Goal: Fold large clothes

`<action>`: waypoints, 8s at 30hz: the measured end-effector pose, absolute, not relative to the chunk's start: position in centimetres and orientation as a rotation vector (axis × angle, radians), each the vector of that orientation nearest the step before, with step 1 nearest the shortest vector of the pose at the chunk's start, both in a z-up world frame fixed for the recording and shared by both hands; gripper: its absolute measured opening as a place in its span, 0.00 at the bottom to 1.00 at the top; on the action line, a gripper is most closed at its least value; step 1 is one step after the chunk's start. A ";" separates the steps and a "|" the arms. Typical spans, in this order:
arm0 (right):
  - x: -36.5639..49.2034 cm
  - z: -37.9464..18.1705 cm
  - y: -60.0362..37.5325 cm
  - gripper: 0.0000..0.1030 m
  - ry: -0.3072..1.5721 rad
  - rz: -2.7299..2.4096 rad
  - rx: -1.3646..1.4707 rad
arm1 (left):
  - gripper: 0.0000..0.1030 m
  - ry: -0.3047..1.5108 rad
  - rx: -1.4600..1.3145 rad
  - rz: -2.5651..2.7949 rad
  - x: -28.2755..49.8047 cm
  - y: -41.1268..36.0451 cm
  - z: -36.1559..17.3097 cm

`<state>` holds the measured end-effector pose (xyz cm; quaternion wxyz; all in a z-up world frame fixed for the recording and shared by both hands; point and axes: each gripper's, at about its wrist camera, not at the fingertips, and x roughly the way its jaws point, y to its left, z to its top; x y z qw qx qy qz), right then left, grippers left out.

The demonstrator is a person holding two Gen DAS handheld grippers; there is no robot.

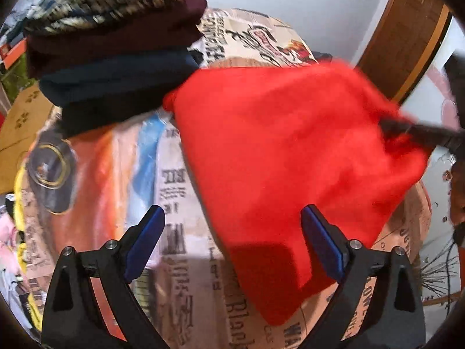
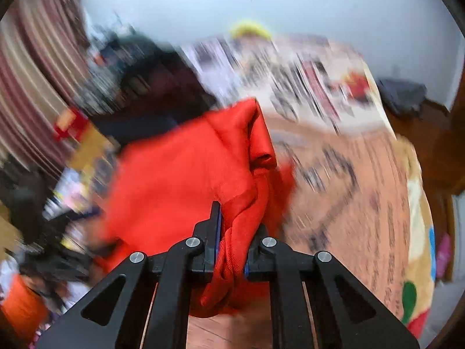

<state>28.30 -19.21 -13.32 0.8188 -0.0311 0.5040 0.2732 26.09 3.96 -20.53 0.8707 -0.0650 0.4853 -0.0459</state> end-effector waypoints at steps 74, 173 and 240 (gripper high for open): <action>35.8 -20.6 -18.7 0.36 1.341 0.764 0.336 | 0.60 1.111 -0.805 -0.400 33.1 9.2 -26.7; 6.0 10.0 -9.0 0.73 0.070 0.678 -0.006 | 0.89 0.079 -0.013 0.141 4.0 6.8 9.3; 5.4 8.0 -11.1 1.00 0.149 0.618 -0.005 | 0.99 0.135 -0.058 0.147 4.3 6.8 6.0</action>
